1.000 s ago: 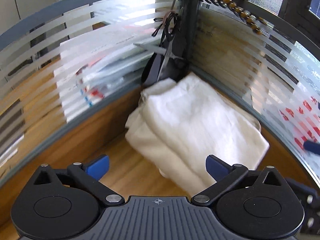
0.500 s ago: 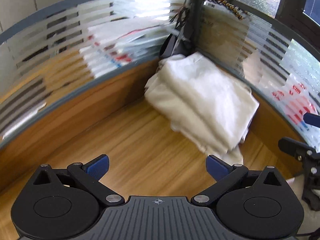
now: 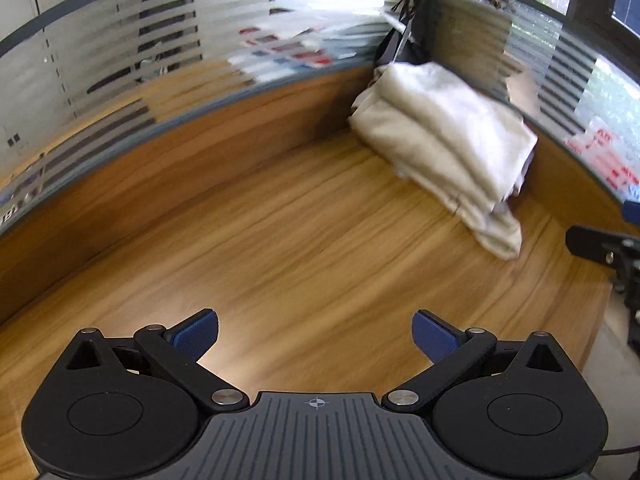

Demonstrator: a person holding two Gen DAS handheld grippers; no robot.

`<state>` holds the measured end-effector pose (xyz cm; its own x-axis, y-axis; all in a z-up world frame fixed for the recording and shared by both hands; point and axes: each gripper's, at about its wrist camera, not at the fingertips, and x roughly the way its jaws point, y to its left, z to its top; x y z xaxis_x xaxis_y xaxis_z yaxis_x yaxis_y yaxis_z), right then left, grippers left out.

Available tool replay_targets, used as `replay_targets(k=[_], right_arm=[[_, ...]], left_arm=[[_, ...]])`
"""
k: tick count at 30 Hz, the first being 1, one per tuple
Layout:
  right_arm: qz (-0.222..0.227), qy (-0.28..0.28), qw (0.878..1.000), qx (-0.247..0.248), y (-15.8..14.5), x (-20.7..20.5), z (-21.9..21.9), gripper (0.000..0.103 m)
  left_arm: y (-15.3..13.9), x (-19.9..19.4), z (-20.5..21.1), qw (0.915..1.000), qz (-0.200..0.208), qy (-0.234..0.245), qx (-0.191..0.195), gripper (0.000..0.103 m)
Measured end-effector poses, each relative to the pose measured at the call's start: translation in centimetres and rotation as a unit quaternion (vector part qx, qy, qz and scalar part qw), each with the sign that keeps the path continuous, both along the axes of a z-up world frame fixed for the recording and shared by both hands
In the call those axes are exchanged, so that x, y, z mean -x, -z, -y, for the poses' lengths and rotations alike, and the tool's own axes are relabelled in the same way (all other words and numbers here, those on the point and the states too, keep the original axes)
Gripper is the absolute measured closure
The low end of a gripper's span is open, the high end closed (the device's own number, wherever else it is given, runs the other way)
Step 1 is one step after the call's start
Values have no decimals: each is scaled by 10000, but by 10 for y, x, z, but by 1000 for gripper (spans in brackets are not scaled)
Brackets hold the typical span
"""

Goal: Fold clothes
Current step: 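Release the shirt on the stack and withdraw both open grippers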

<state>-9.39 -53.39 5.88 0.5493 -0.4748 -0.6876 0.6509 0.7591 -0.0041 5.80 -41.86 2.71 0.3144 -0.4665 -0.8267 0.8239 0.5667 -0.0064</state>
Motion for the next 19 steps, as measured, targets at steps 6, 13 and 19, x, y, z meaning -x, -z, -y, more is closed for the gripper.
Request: replay_targets(k=[6,13,19], right_arm=[[-61,27,10000,-43,8,-4,-48,1],[-78,170,9996,-226,26,-10,-80,1],[-150,236,9988,-392,39,-16,-94,1]], left_arm=[[15,8,-49,9999,109,-46,-112,0],[25,10,-88,9997,144,-130,-159,0],[32,13,-106,9997,77,-65,-231,0]])
